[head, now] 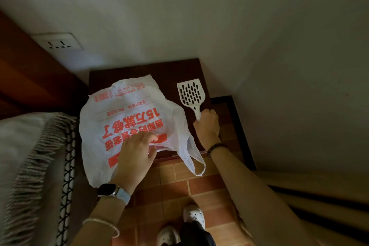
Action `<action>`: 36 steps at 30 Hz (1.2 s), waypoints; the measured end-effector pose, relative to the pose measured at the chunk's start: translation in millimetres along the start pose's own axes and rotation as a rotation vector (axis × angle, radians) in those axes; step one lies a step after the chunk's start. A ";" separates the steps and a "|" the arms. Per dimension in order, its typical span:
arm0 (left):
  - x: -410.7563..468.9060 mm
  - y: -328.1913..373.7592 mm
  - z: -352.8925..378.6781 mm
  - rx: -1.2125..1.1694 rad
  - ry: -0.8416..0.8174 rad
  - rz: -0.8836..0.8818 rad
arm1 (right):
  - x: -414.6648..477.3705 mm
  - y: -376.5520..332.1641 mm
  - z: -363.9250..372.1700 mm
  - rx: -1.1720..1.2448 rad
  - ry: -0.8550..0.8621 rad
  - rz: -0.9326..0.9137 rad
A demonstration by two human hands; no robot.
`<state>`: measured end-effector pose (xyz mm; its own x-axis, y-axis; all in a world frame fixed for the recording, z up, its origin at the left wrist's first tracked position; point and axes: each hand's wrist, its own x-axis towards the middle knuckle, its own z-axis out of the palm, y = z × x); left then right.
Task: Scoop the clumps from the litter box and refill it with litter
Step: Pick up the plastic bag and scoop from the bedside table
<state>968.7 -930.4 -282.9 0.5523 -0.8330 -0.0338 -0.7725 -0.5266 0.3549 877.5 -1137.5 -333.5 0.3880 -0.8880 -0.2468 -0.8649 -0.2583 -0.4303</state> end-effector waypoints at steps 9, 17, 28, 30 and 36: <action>-2.3 7.3 6.5 0.009 0.000 0.135 | -7.2 -8.0 -19.7 0.077 -0.042 0.088; 4.1 37.2 55.1 -0.028 -0.209 0.268 | -37.9 20.9 -59.4 0.183 -0.064 0.031; 9.1 54.3 42.3 -0.163 -0.058 0.084 | -57.7 30.6 -87.5 0.290 -0.057 -0.027; 8.0 59.5 18.0 -0.172 -0.049 0.027 | -66.9 20.2 -98.8 0.312 -0.093 -0.054; 0.6 70.1 -58.6 -0.177 0.060 -0.002 | -102.3 -29.2 -153.9 0.337 -0.140 -0.136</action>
<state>933.2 -957.9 -203.3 0.5757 -0.8174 0.0190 -0.7068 -0.4858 0.5143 814.1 -1097.7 -162.0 0.5522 -0.7874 -0.2740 -0.6585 -0.2103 -0.7226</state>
